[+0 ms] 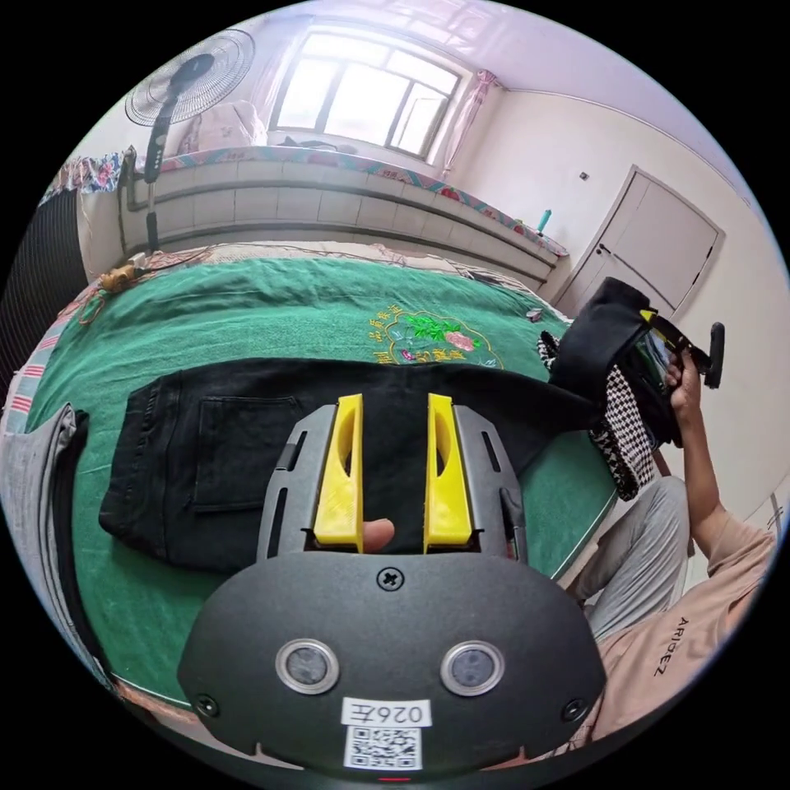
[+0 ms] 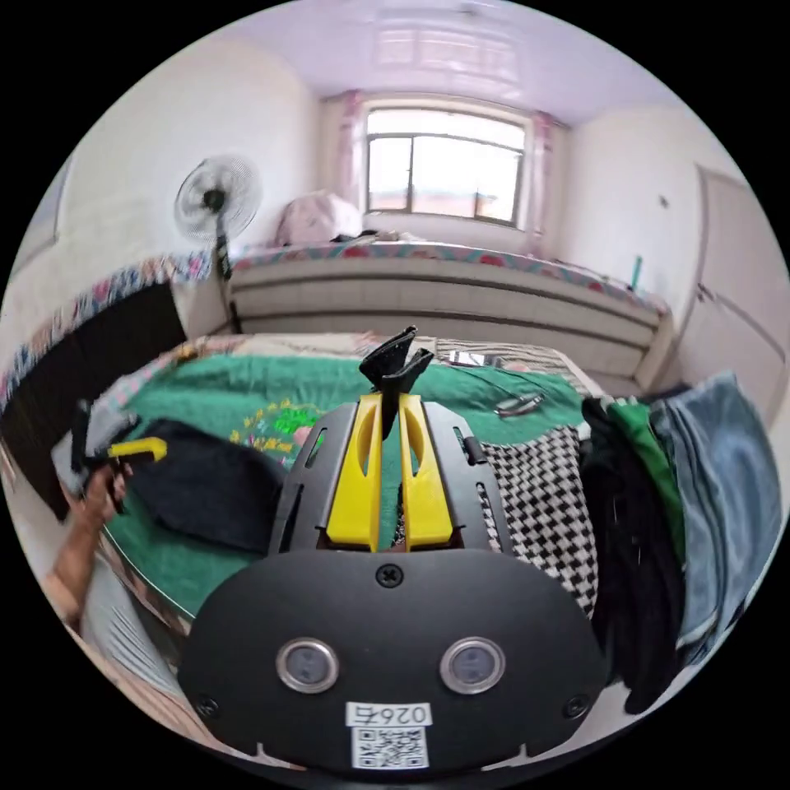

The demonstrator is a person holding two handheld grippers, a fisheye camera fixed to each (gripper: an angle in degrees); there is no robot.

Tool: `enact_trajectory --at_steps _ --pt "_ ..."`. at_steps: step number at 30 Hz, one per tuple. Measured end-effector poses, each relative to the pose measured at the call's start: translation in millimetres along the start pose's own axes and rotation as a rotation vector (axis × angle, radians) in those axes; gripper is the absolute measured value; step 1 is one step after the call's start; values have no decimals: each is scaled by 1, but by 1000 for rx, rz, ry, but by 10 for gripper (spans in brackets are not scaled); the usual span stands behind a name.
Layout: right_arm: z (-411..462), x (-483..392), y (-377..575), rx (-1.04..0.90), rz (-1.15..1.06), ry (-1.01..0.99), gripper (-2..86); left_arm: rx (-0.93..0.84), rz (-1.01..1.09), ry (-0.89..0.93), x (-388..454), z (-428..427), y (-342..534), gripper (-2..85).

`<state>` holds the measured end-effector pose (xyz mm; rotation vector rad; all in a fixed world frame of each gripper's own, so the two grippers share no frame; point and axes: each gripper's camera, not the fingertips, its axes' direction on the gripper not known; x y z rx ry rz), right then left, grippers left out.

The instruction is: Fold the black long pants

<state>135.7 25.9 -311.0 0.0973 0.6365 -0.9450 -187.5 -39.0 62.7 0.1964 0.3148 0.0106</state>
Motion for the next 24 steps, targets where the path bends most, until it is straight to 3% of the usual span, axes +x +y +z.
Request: enact_trajectory --at_steps 2,6,10,13,15,17,20,24 --pt "-24 53 17 45 161 -1 -8 -21 -4 -23 5 -8 -2 118" --pt "-37 156 66 -2 468 29 -7 105 -12 -53 12 -28 11 114" --pt "-27 197 97 1 573 -106 -4 49 -7 -72 8 -11 2 110" --pt "-7 206 95 -207 542 64 11 -8 -24 -62 6 13 -9 112" --pt "-25 212 104 -98 629 221 27 -29 -20 -46 10 30 -20 117" --pt "-51 210 108 67 689 235 38 -46 0 -65 17 43 -29 122" --pt "-52 184 88 157 593 126 50 -130 74 -147 34 75 -43 135" --pt "27 128 36 -79 263 -121 68 -283 228 -265 65 125 -50 160"
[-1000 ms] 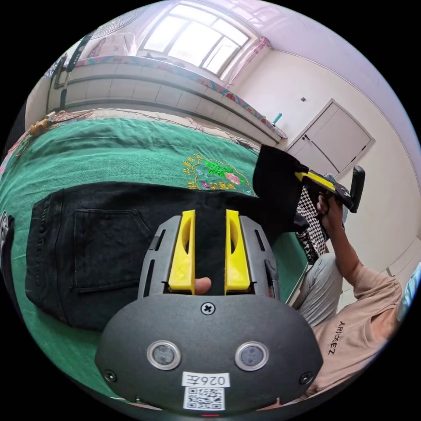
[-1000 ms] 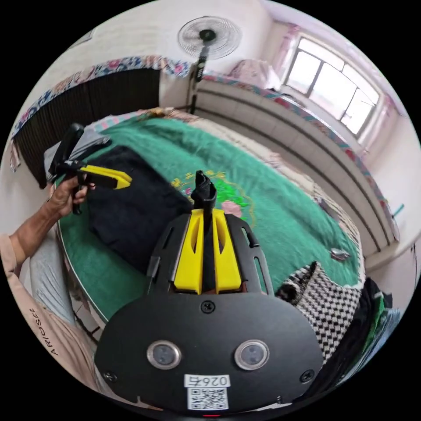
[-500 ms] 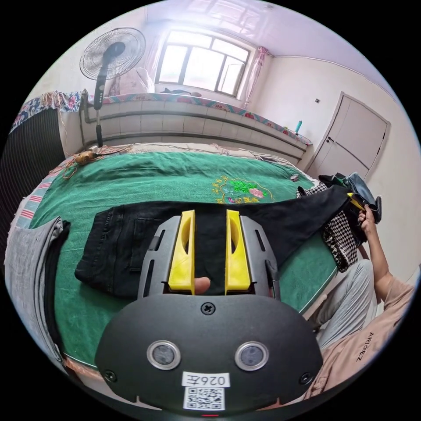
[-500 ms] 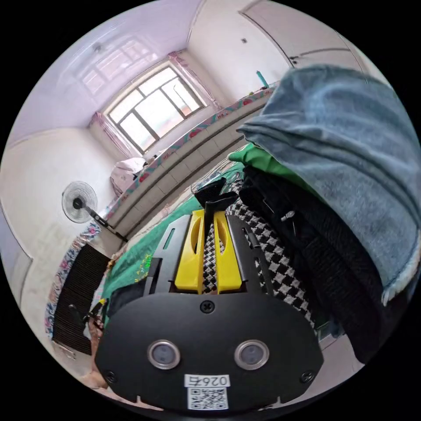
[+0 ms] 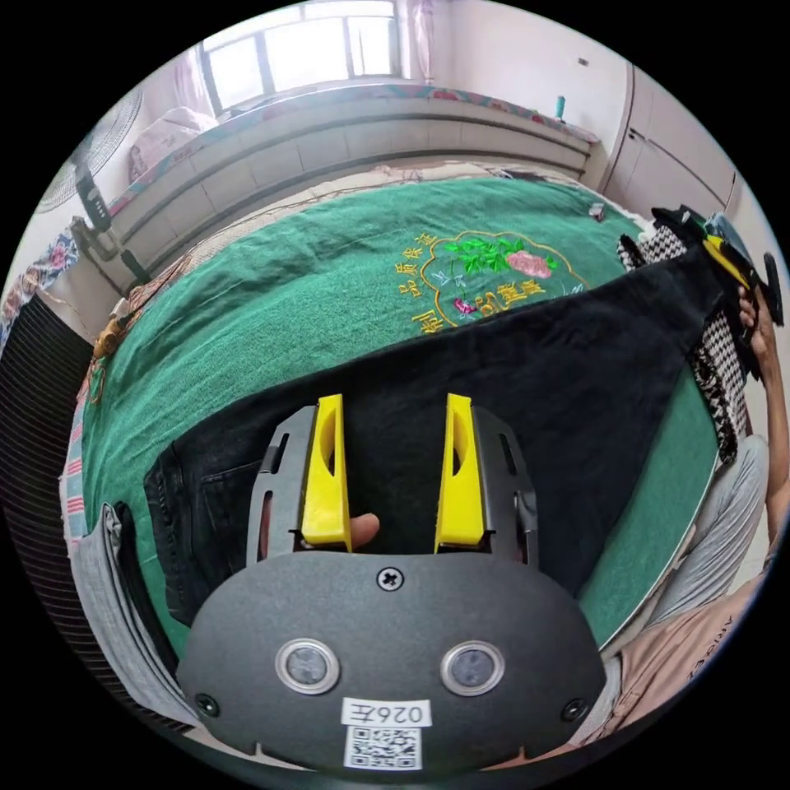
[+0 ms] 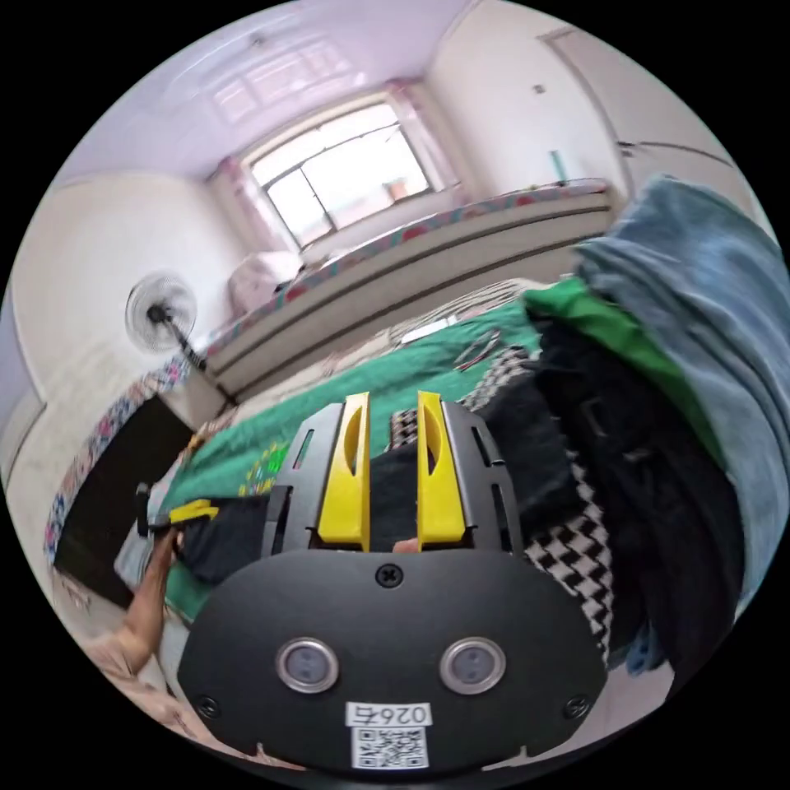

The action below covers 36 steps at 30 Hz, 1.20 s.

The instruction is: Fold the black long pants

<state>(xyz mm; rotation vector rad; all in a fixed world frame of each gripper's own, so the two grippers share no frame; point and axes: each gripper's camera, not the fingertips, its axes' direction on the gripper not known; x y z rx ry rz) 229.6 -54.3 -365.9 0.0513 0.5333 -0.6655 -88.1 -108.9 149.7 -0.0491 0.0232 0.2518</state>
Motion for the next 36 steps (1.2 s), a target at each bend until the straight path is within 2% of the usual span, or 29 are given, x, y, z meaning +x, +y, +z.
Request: enact_trajectory --at_steps 3,7,10,12,15,19,22,25,27,28,30,31,32,33,36 --pt "68 -47 -18 -218 -242 -44 80 48 120 -31 22 0 0 137" --pt "130 -104 -26 -363 -478 -68 98 47 206 -3 35 -1 -3 76" --pt "187 -143 -21 -504 -619 43 111 48 226 7 37 -3 -7 28" --pt "236 -161 -7 -693 -720 198 61 50 227 22 35 -6 -9 2" --pt "232 -187 -20 -663 -810 223 -5 66 215 53 29 -14 -11 -5" --pt "205 -198 -42 -563 -857 206 -15 153 184 84 17 -46 -8 -7" --pt "171 -197 -65 -468 -851 117 -16 251 191 119 6 -84 6 -8" --pt "137 -191 -82 -479 -878 -59 -16 263 338 267 0 -114 33 -8" --pt "131 -185 -84 -648 -930 -253 -16 136 539 444 5 -115 60 -8" --pt "134 -184 -81 -717 -948 -314 -16 102 562 460 6 -113 65 -7" --pt "158 -180 -63 -978 -995 -446 -15 -70 615 511 14 -91 82 -8" --pt "166 -181 -57 -1041 -1004 -469 -15 -111 615 513 16 -84 85 -8" --pt "182 -184 -45 -1146 -1009 -496 -14 -224 629 522 22 -71 92 -9" --pt "197 -190 -32 -1245 -1024 -463 -12 -164 589 515 15 -77 96 -9" --pt "213 -208 -16 -1338 -1121 -335 -11 -196 660 540 3 -92 110 -9"
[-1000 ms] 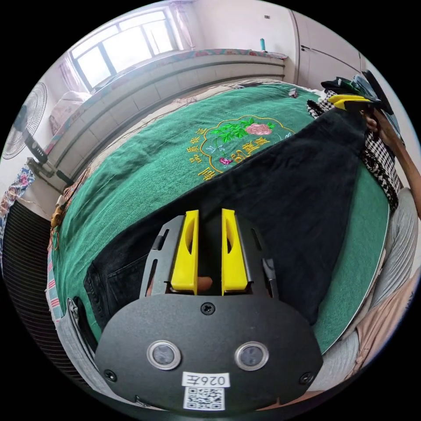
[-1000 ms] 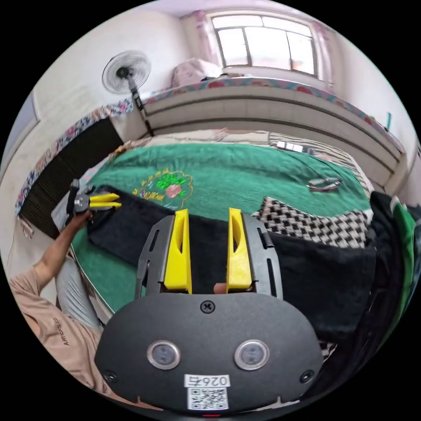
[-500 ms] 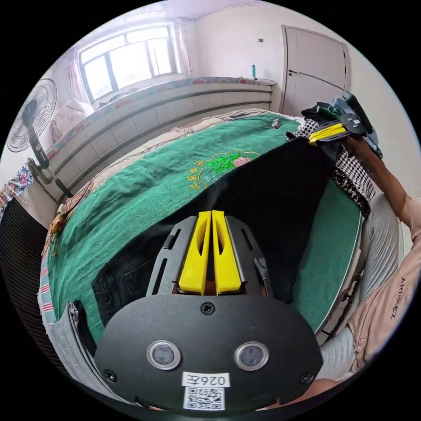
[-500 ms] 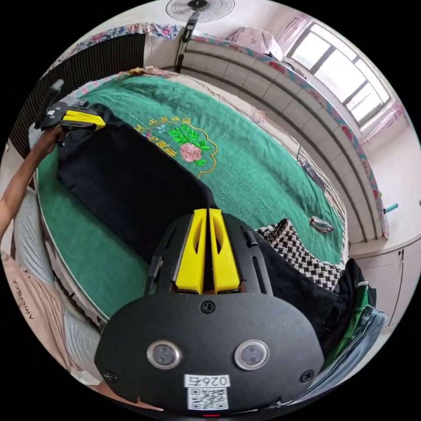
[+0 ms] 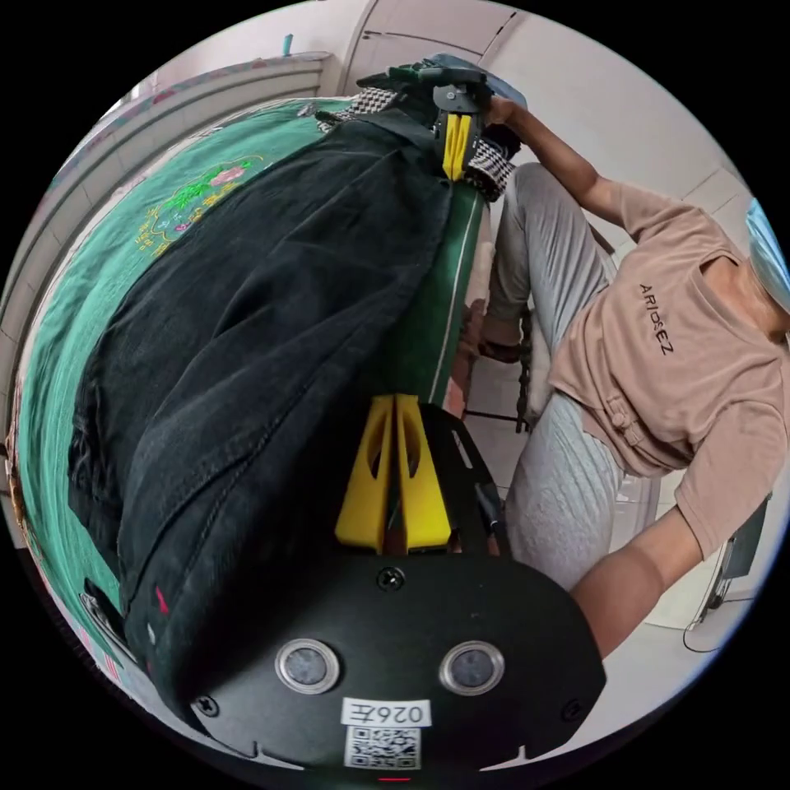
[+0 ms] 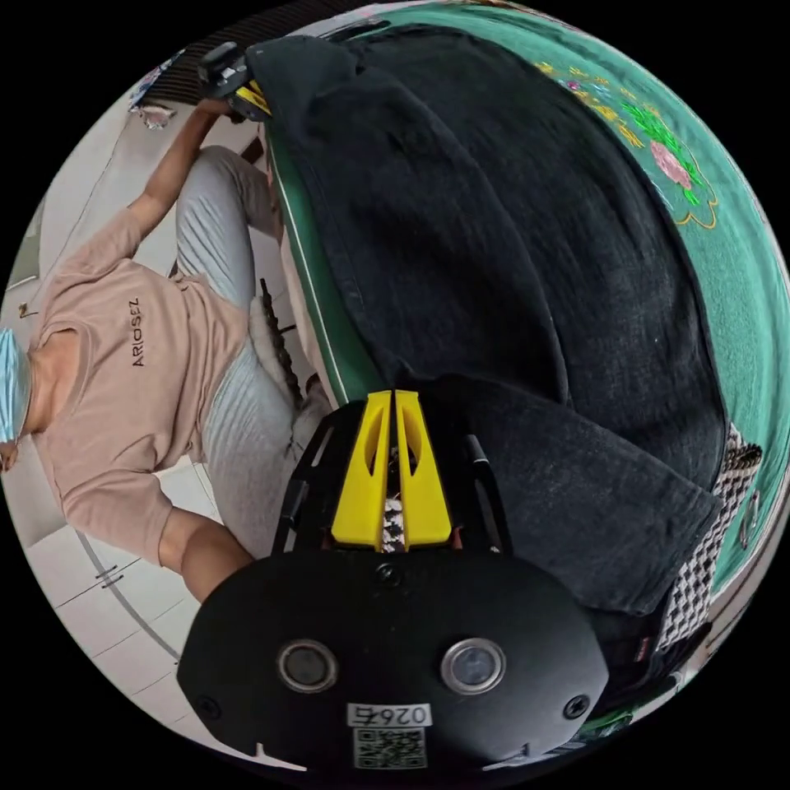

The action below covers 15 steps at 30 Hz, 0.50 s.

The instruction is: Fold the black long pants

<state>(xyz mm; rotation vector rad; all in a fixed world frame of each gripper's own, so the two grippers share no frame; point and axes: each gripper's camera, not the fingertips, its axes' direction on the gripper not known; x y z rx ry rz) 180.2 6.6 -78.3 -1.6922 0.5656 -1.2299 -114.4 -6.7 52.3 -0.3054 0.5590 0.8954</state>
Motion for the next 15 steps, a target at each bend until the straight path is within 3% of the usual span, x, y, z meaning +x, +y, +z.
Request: enact_trajectory --at_steps 4,7,10,12,14,15 --pt "-33 -12 10 101 -44 40 -13 77 69 22 -2 -28 34 -8" --pt "-68 -13 50 346 16 57 -12 302 172 147 -10 -66 74 -8" --pt "-93 -3 103 666 194 90 -11 576 165 34 -21 -106 118 -8" --pt "-101 12 131 941 415 93 -10 874 -53 -107 -48 -135 154 -8" --pt "-91 21 125 991 548 118 -10 986 -373 -176 -82 -144 173 -8" --pt "-80 28 107 905 607 144 -10 964 -569 -240 -103 -144 180 -8"
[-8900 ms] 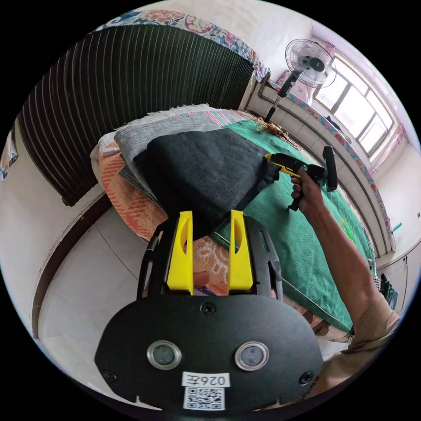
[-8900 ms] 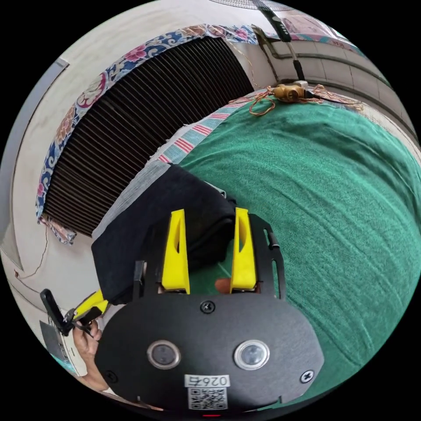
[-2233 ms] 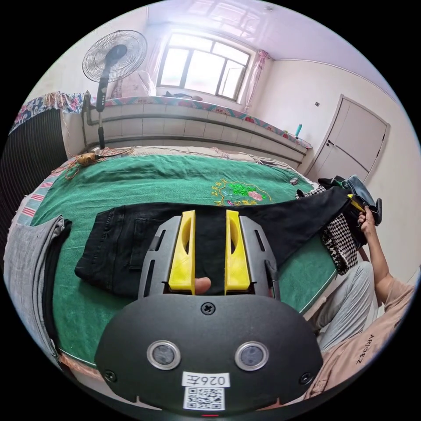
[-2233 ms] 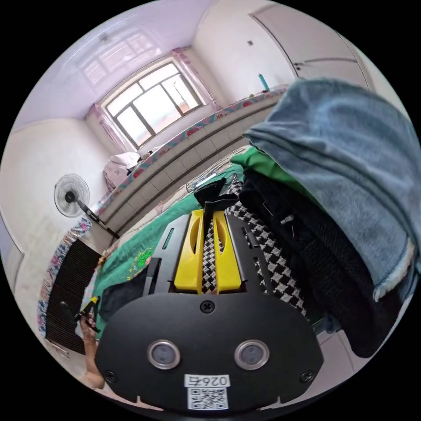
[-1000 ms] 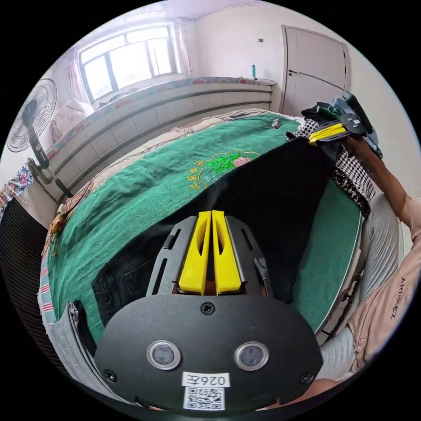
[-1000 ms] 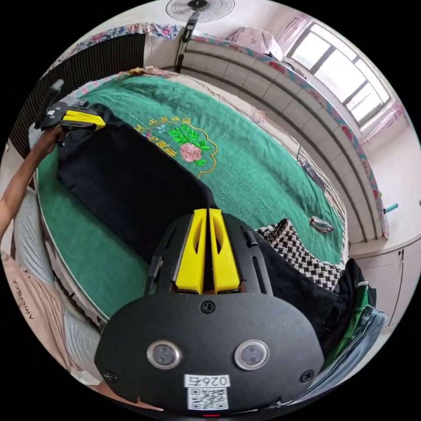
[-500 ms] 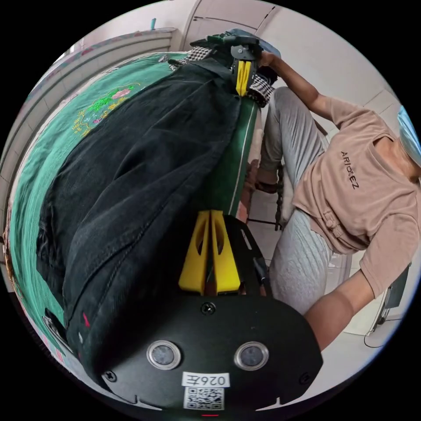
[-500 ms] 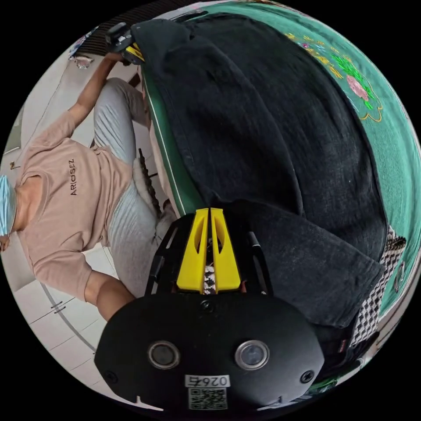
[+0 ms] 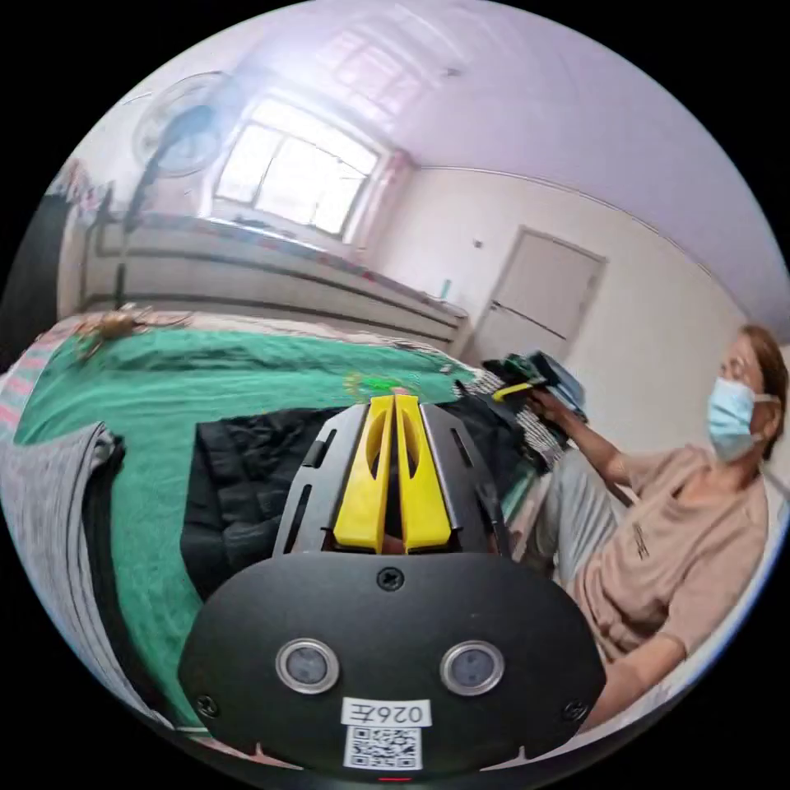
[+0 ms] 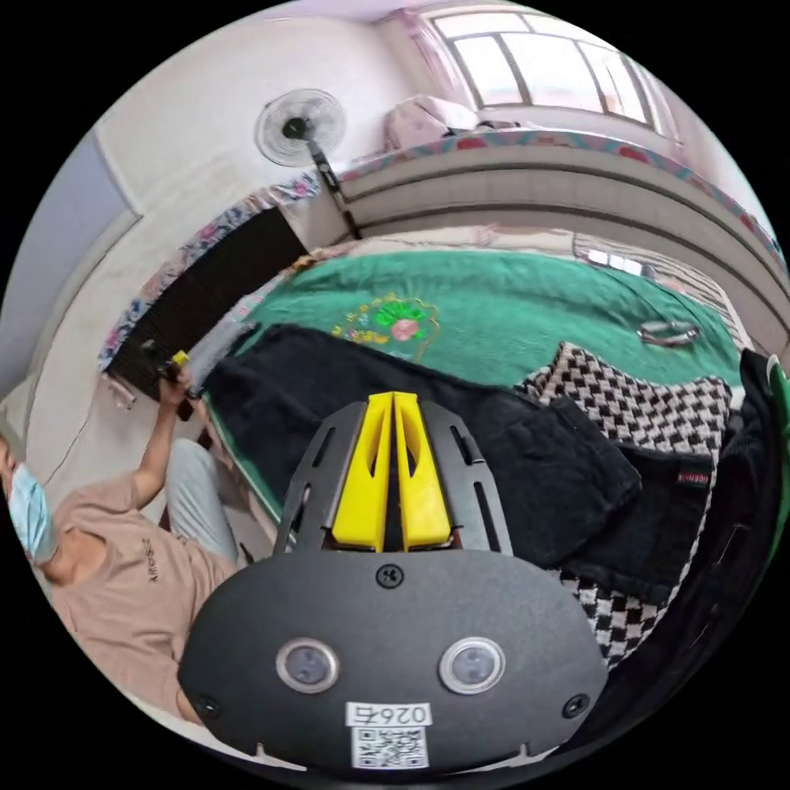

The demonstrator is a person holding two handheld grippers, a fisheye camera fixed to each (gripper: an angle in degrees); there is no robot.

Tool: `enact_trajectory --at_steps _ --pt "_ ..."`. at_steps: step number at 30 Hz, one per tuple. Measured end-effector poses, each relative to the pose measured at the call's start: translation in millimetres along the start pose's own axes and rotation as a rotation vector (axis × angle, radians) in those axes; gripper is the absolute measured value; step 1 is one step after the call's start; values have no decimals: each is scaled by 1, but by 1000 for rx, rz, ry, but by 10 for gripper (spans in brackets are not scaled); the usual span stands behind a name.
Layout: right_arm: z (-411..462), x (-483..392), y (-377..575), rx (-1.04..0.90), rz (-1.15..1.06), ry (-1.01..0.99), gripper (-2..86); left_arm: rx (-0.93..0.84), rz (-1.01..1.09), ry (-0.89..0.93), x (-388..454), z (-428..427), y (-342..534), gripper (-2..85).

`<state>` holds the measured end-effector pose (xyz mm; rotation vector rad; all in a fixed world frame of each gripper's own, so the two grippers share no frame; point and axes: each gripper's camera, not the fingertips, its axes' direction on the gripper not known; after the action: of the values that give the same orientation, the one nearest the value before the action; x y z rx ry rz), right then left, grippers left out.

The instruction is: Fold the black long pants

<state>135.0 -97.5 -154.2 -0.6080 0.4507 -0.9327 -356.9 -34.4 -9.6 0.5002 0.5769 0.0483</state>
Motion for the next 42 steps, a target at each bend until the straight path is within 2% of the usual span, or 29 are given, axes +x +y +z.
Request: enact_trajectory --at_steps 1,3,4,6,10,13,14,17,22,23,24,25,27,28,31,33,35,37,39,41,42 --pt "15 -2 -2 -69 3 44 -10 -18 -52 -80 -8 4 -1 -7" --pt "85 -6 0 -519 -3 314 -12 -56 -184 -390 -33 13 -4 -1" --pt "96 -7 4 -571 -12 346 -12 -51 -194 -457 -36 14 -5 3" --pt "89 -11 6 -532 69 294 -12 -41 -233 -665 -51 14 -12 58" --pt "50 -28 17 -295 162 444 -11 -158 -314 -752 -89 34 -32 193" --pt "25 -33 37 -108 280 637 -1 -411 -322 -758 -124 79 -36 240" --pt "20 -30 47 -64 334 697 11 -500 -321 -762 -135 95 -33 239" --pt "16 -18 70 -21 443 796 46 -450 -365 -674 -150 85 -31 225" --pt "28 6 105 7 572 729 96 -459 -294 -636 -148 80 -32 169" --pt "33 10 111 11 593 723 94 -467 -252 -582 -144 81 -34 132" --pt "40 11 115 -3 599 736 88 -461 -243 -598 -140 77 -35 85" --pt "44 11 116 -17 596 750 83 -459 -229 -622 -137 75 -36 76" --pt "65 4 115 -117 545 796 5 -455 -215 -636 -132 69 -36 53" --pt "69 2 115 -130 534 803 1 -437 -227 -635 -131 64 -37 51" --pt "65 -16 114 -48 478 762 -12 -179 -309 -576 -122 19 -39 38" --pt "36 -32 123 181 452 636 -14 -78 -294 -689 -106 -2 -41 33" --pt "23 -34 133 281 479 589 -14 -96 -282 -829 -100 -4 -38 35" --pt "24 -28 142 275 507 607 -13 -159 -272 -863 -105 1 -32 42" --pt "34 -16 150 190 520 616 -12 -245 -304 -937 -105 5 -25 30" --pt "36 -13 155 163 513 626 -11 -247 -295 -1033 -90 0 -26 1" --pt "33 -13 157 167 506 635 -10 -233 -260 -1017 -78 -4 -28 -4"
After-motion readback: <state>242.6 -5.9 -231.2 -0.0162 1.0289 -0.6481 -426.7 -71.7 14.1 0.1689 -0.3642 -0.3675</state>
